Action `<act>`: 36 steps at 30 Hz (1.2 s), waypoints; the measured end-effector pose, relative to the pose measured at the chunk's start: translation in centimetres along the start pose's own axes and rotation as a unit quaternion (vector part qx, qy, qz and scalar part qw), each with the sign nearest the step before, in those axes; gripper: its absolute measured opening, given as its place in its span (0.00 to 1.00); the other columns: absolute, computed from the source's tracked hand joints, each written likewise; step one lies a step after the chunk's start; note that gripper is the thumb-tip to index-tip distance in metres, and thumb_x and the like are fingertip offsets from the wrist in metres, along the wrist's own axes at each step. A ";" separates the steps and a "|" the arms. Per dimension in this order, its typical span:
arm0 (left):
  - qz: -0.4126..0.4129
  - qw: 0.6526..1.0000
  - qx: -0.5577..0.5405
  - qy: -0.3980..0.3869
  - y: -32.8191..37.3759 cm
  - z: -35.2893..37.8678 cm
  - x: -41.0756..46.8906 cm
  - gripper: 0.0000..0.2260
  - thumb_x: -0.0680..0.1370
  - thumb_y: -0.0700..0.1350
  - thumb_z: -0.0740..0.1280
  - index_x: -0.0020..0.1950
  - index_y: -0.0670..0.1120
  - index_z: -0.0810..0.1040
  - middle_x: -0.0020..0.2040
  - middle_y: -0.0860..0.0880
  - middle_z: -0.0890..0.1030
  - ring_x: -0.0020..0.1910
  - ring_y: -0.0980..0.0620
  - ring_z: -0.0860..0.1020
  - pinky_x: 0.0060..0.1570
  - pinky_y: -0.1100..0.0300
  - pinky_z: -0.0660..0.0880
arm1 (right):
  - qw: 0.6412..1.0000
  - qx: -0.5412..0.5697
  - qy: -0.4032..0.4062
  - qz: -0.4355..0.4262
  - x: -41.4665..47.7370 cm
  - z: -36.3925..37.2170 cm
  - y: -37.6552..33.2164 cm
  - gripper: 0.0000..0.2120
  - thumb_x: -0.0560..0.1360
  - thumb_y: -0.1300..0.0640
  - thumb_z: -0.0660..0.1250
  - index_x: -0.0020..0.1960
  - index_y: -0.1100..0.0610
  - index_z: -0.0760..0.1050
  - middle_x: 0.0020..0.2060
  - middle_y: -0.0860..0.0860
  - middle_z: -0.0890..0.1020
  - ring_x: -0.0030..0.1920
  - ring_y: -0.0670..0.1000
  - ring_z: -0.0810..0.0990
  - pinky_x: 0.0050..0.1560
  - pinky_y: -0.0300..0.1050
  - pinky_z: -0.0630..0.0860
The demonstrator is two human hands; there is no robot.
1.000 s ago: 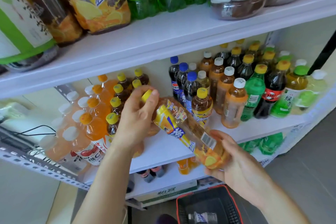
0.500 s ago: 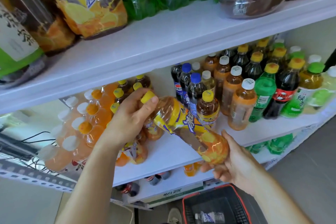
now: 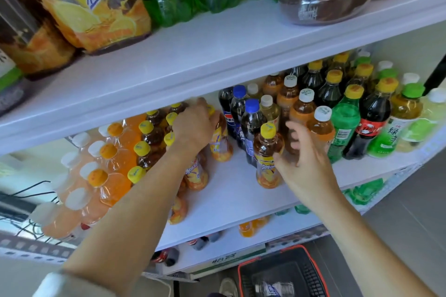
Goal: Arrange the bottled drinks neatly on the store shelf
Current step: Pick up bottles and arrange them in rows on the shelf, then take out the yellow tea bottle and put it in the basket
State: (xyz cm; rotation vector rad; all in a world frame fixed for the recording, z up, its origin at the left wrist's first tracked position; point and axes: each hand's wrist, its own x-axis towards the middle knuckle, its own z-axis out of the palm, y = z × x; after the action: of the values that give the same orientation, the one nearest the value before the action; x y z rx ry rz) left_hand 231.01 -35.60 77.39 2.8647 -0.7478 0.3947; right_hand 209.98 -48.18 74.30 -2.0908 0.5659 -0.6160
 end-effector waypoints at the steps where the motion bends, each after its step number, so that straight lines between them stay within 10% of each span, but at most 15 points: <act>1: -0.012 1.000 -0.006 -0.011 0.2 0.7 1.0 0.19 0.81 0.57 0.61 0.59 0.41 0.72 0.50 0.38 0.81 0.49 0.35 0.80 0.36 0.52 0.68 | 1.000 -0.019 0.001 -0.017 0.6 0.2 -0.1 0.31 0.73 0.56 0.72 0.72 0.48 0.63 0.62 0.48 0.73 0.62 0.51 0.72 0.60 0.47 0.72; 13: -0.115 0.981 -0.137 -0.077 0.9 3.6 5.6 0.20 0.84 0.52 0.56 0.66 0.37 0.72 0.61 0.34 0.78 0.59 0.34 0.77 0.54 0.45 0.75 | 0.995 -0.089 0.001 -0.052 2.6 3.2 1.5 0.34 0.71 0.54 0.76 0.71 0.46 0.62 0.63 0.52 0.76 0.61 0.55 0.76 0.54 0.50 0.75; 23: -0.101 0.961 -0.244 -0.078 0.4 1.1 1.4 0.25 0.78 0.35 0.60 0.75 0.40 0.62 0.57 0.36 0.80 0.56 0.36 0.78 0.46 0.52 0.71 | 0.996 -0.068 -0.018 -0.051 2.8 2.9 1.5 0.35 0.70 0.55 0.76 0.71 0.47 0.62 0.62 0.53 0.75 0.61 0.55 0.75 0.54 0.54 0.77; 28: 0.001 0.995 -0.044 0.085 -1.5 -1.9 -3.8 0.21 0.72 0.41 0.59 0.62 0.44 0.80 0.60 0.39 0.78 0.60 0.35 0.73 0.53 0.45 0.73 | 0.991 -0.094 0.000 -0.091 1.6 2.4 0.9 0.34 0.72 0.58 0.74 0.73 0.53 0.63 0.64 0.56 0.72 0.65 0.58 0.71 0.61 0.56 0.74; 33: 0.013 0.985 0.136 -0.101 -3.2 -1.4 -6.2 0.16 0.79 0.45 0.60 0.66 0.48 0.75 0.62 0.41 0.74 0.62 0.38 0.70 0.61 0.49 0.69 | 0.974 -0.133 0.101 -0.155 -1.1 1.8 0.3 0.27 0.69 0.66 0.73 0.66 0.62 0.71 0.61 0.60 0.76 0.63 0.62 0.73 0.72 0.32 0.51; 36: 0.042 0.996 0.048 -0.068 -3.5 -2.3 -6.9 0.12 0.78 0.41 0.64 0.60 0.48 0.79 0.57 0.42 0.77 0.56 0.39 0.74 0.56 0.54 0.68 | 0.977 -0.090 0.083 -0.172 -3.0 1.8 0.3 0.24 0.71 0.68 0.71 0.65 0.63 0.72 0.62 0.59 0.76 0.63 0.59 0.73 0.67 0.36 0.62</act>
State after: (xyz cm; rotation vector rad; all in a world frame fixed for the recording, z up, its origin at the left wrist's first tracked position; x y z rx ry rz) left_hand 226.47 -28.99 77.26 2.9814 -0.8992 0.2539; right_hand 208.72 -45.45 72.51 -2.3459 0.3621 -0.9760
